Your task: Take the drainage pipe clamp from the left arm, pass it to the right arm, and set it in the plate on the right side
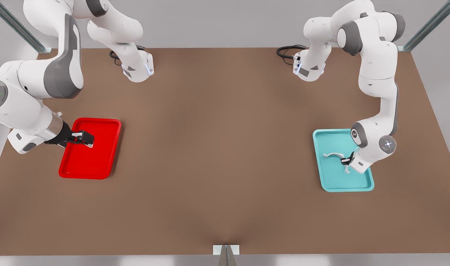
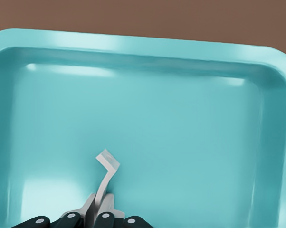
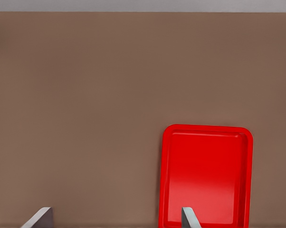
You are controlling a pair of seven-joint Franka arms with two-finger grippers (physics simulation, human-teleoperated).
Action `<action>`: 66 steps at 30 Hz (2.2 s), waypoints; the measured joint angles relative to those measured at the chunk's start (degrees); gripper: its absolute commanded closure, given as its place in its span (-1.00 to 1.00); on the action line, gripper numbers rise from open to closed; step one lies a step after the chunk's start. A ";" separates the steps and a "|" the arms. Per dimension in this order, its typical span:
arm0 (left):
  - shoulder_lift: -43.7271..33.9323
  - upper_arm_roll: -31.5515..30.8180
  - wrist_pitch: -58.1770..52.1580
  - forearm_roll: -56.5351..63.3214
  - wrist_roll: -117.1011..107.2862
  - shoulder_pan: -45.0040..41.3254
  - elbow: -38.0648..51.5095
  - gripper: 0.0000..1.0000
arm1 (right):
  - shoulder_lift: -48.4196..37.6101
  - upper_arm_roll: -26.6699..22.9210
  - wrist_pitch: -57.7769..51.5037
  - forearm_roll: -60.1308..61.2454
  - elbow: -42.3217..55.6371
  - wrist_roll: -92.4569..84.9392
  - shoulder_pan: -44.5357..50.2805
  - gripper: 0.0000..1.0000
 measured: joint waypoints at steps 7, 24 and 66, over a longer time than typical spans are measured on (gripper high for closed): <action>0.24 -0.02 0.05 0.12 -0.05 0.03 0.10 0.57 | 0.00 0.00 0.00 -0.04 0.00 0.02 -0.06 -1.00; 0.55 -2.99 -21.93 -14.50 -28.30 -18.78 26.10 0.57 | 0.00 0.34 0.00 0.01 0.34 0.22 0.57 -1.00; 4.47 -17.58 -23.67 -18.58 -101.01 -34.46 42.44 0.57 | 15.98 2.98 3.42 -3.34 11.49 43.13 28.67 -1.00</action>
